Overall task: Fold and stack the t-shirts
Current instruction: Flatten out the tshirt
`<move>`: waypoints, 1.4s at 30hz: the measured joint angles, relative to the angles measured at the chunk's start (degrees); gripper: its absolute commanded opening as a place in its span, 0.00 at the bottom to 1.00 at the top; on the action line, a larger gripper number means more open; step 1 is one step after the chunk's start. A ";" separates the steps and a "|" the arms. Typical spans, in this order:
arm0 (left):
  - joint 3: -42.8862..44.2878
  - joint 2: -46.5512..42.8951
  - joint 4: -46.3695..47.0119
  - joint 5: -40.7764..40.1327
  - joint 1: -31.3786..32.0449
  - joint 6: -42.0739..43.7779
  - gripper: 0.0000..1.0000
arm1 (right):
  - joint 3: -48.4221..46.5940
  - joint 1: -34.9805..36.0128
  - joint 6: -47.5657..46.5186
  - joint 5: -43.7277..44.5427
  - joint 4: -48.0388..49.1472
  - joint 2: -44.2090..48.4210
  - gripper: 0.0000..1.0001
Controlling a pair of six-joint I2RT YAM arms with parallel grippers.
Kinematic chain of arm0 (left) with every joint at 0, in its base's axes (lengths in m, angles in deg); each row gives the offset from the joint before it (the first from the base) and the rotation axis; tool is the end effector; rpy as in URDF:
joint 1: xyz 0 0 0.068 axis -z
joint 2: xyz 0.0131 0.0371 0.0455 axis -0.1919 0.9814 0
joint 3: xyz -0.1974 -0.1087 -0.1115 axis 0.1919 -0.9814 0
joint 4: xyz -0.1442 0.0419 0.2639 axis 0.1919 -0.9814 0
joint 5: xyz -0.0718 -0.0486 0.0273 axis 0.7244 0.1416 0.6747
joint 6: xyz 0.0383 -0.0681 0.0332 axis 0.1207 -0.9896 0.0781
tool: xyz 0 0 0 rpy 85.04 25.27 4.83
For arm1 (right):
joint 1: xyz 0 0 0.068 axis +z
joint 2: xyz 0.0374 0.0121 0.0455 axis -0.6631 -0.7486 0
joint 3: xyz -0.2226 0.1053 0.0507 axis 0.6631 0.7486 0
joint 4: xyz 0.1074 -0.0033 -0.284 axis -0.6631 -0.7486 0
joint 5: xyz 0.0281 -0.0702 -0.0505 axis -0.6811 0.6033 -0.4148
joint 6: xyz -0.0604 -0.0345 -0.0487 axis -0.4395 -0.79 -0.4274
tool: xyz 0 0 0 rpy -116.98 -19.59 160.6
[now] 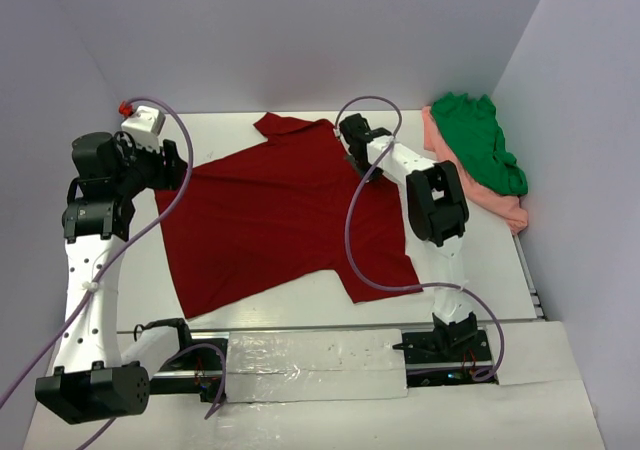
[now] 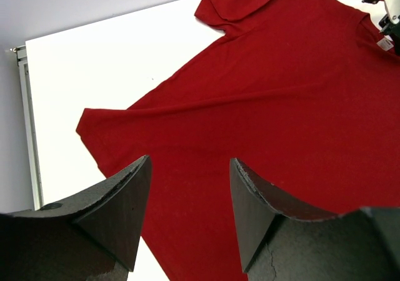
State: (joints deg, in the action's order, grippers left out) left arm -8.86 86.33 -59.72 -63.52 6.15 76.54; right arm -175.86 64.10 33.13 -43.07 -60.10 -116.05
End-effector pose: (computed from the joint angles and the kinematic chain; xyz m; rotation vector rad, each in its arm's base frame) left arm 0.3040 0.0001 0.3745 0.2937 1.9197 -0.1930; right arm 0.4855 0.1755 0.1004 -0.7916 2.5552 -0.4115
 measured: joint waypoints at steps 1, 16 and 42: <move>0.00 -0.24 -0.15 -0.07 0.00 0.00 0.62 | 0.00 -0.42 -0.07 0.15 -0.07 -0.09 0.00; -1.75 -0.55 -0.81 -0.42 0.00 -0.50 0.62 | -6.84 -3.69 -2.82 -20.79 -4.98 -2.67 0.00; -1.84 4.70 -0.72 -0.46 0.00 -0.52 0.61 | -6.36 -7.39 -7.63 3.93 -7.04 -6.43 0.00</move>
State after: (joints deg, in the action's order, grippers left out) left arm -10.70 91.02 -60.44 -63.98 6.15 76.02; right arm -182.22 56.71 25.50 -39.13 -67.13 -122.47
